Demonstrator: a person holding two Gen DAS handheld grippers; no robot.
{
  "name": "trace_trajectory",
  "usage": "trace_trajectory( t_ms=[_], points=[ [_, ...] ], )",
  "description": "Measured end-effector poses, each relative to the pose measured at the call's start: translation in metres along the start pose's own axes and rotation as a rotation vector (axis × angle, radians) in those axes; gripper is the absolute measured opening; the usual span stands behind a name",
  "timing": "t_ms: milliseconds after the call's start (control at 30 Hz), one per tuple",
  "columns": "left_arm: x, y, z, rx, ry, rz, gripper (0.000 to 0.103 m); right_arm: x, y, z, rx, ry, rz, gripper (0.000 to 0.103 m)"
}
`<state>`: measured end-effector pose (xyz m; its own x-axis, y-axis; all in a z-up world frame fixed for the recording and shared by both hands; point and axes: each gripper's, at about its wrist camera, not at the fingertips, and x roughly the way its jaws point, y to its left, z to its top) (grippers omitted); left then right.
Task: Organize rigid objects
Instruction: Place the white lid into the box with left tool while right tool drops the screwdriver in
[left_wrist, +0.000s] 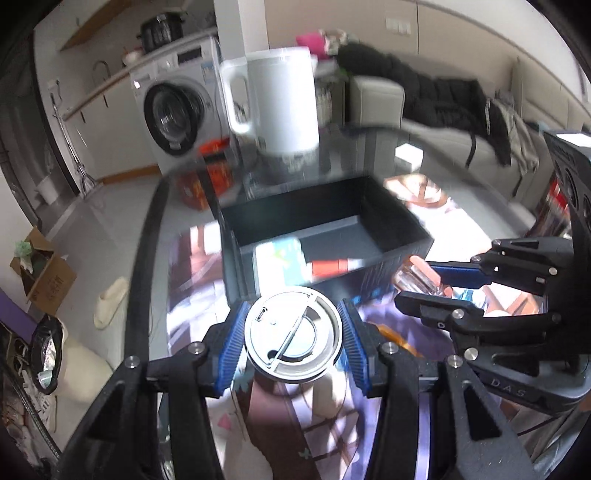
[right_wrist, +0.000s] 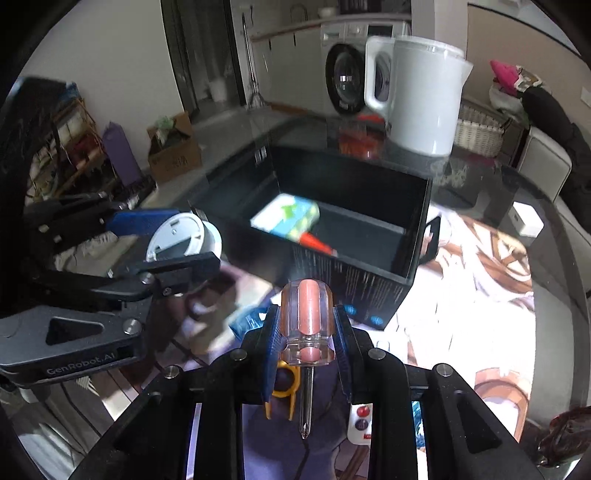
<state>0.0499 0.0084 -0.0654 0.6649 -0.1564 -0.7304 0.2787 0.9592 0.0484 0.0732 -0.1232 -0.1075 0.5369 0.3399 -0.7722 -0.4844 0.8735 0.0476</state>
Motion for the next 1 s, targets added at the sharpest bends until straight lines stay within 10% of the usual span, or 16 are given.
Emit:
trace_trajectory(
  t_ms=[367, 567, 1000],
  points=[
    [-0.071, 0.011, 0.010, -0.073, -0.413, 0.049, 0.048, -0.101, 0.008, 0.011, -0.078, -0.528, -0.119, 0.027],
    [-0.102, 0.012, 0.007, -0.071, -0.582, 0.068, 0.049, -0.115, 0.015, 0.005, -0.088, -0.593, -0.118, 0.027],
    [-0.103, 0.013, 0.013, -0.084, -0.592, 0.055, 0.049, -0.132, 0.015, 0.008, -0.079, -0.630, -0.132, 0.027]
  ],
)
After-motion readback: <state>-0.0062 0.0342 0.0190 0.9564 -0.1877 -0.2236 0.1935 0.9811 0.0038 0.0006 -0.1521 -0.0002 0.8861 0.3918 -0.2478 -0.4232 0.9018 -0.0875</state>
